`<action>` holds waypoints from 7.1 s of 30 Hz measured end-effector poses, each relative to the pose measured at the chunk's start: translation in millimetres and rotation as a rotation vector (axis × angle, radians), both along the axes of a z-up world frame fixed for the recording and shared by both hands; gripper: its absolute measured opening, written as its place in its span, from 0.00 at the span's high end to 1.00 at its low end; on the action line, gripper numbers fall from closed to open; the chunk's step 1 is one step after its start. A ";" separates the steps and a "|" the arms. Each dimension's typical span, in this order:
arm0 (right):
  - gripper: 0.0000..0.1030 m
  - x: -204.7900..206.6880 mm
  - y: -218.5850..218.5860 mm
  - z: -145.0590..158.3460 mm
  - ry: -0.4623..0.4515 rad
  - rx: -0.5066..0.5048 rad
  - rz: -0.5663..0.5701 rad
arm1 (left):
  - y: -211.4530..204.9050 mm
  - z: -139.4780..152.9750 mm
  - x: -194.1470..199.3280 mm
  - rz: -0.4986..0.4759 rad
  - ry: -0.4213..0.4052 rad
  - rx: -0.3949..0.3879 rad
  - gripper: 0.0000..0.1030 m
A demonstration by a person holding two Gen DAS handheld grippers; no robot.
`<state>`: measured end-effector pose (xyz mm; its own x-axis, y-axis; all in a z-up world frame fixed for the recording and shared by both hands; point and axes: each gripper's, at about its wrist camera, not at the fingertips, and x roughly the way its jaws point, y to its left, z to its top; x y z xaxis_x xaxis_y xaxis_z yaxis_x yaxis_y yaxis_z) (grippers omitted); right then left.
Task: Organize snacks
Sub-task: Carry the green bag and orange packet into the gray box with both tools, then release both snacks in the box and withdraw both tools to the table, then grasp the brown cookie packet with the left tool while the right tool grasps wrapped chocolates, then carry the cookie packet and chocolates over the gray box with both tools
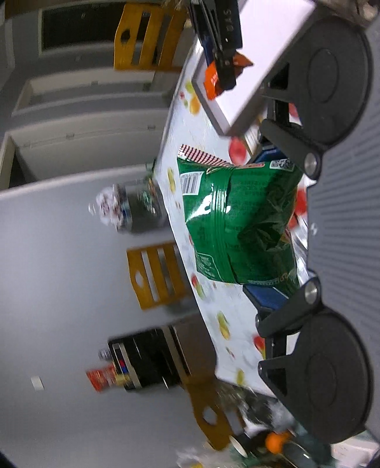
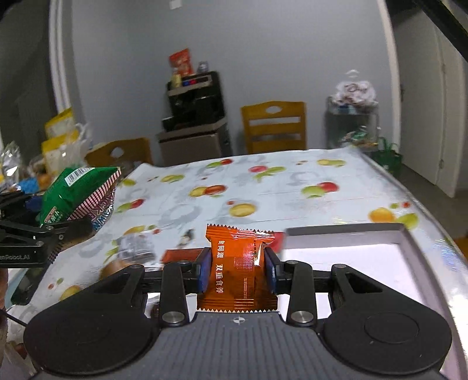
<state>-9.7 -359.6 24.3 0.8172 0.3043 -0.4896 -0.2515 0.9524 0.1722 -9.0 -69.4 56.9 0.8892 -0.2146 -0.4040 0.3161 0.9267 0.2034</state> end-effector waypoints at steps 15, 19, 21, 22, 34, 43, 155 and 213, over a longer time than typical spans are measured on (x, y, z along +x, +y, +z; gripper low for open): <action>0.63 9.1 -89.5 -29.6 0.033 -0.052 -0.150 | -190.1 -17.2 45.0 -0.297 0.090 0.084 0.23; 0.63 14.2 -97.5 -40.6 0.069 -0.069 -0.142 | -229.6 -33.4 70.8 -0.354 0.103 0.150 0.23; 0.63 15.0 -98.4 -46.2 0.086 -0.087 -0.136 | -245.0 -40.3 80.0 -0.370 0.116 0.185 0.23; 0.63 15.2 -99.0 -47.5 0.090 -0.098 -0.129 | -252.3 -42.4 83.3 -0.375 0.119 0.197 0.23; 0.63 17.7 -96.9 -65.6 0.135 -0.173 -0.131 | -301.9 -79.4 110.7 -0.482 0.135 0.352 0.21; 0.62 24.5 -95.3 -66.0 0.141 -0.201 -0.136 | -306.9 -93.4 124.4 -0.469 0.169 0.319 0.18; 0.45 7.1 136.6 -73.0 0.076 -0.194 0.194 | 65.3 -102.4 35.1 0.091 0.202 -0.096 0.01; 0.76 -19.1 81.9 -39.0 -0.097 -0.113 0.163 | 42.3 -64.9 9.9 0.050 0.131 -0.090 0.53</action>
<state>-28.8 -277.7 -14.7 0.8068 0.3837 -0.4494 -0.4135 0.9098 0.0344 0.9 -27.1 -8.1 0.8405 -0.2118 -0.4987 0.2871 0.9547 0.0784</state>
